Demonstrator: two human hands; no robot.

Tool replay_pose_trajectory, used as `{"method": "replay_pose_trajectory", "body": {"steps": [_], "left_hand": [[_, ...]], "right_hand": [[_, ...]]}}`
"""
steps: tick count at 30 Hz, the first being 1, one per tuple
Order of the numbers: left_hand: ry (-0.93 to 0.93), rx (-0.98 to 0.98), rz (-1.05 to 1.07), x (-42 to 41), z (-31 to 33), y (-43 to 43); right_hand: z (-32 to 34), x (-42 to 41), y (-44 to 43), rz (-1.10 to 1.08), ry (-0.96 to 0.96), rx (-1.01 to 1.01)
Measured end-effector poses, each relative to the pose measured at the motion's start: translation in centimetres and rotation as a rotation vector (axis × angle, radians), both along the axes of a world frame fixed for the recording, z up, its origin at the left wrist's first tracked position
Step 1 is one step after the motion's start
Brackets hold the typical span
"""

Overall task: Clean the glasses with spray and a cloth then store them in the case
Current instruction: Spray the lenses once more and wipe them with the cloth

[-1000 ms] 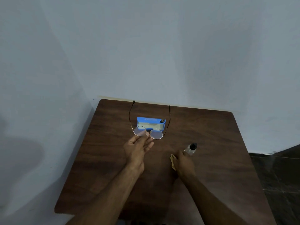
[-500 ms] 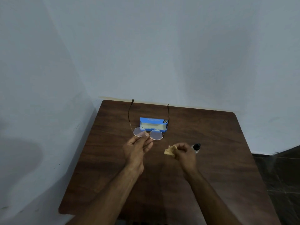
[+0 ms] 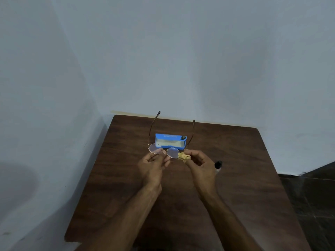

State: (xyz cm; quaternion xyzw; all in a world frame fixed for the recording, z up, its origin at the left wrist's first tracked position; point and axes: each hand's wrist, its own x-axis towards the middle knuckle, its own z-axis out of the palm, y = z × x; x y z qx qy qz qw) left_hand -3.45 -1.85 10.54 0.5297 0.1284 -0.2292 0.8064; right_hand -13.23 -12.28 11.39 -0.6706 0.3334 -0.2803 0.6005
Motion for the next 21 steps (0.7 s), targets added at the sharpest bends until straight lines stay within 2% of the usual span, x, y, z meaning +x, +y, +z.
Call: {"method": "replay_pose_trajectory", "body": {"steps": [3, 10, 17, 21], "left_hand": [[-0.018, -0.004, -0.008, -0.3, 0.0, 0.0], [-0.032, 0.006, -0.019, -0.3, 0.1, -0.7], [-0.076, 0.029, -0.027, -0.4, 0.2, -1.0], [-0.086, 0.021, -0.037, -0.5, 0.3, -1.2]], "right_hand": [[-0.2, 0.3, 0.6, -0.051, -0.013, -0.059], [0.0, 1.0, 0.6, -0.225, -0.027, -0.015], [1.4, 1.6, -0.8, -0.293, -0.064, -0.102], [2.4, 2.2, -2.0, -0.311, -0.097, -0.078]]}}
